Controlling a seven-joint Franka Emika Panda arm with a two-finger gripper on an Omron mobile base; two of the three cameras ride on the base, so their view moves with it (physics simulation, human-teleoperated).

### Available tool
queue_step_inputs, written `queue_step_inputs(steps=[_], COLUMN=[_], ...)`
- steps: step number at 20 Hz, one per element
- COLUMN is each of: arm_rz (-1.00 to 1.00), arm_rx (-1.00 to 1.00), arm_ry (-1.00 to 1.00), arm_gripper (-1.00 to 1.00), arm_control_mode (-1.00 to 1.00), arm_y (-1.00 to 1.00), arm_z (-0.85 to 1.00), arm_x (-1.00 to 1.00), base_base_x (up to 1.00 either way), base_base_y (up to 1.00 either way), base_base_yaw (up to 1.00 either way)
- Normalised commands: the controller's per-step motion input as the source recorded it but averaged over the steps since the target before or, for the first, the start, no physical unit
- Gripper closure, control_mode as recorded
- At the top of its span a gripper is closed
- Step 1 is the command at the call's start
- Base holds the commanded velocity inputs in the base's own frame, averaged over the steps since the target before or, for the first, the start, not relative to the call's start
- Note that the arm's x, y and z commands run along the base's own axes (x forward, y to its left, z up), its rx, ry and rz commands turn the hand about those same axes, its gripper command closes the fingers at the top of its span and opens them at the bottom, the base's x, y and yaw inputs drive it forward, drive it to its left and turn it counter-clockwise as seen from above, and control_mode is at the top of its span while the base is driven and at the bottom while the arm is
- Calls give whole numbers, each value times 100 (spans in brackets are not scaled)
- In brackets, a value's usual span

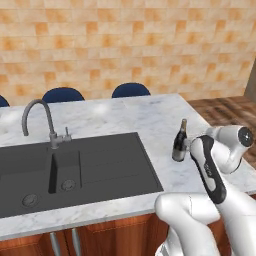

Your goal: Move the drinks to the dining counter.

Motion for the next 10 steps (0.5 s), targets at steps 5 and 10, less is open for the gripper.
queue_step_inputs(steps=[5,10], arm_rz=[6,1], arm_rx=[-7,-9], arm_ry=[-22,-6], arm_gripper=[-100,-100], arm_control_mode=[-100,-100], arm_y=[21,41], arm_z=[29,15], arm_x=[-59,-12], base_base_x=[0,0], base_base_y=[0,0], base_base_yaw=[0,0])
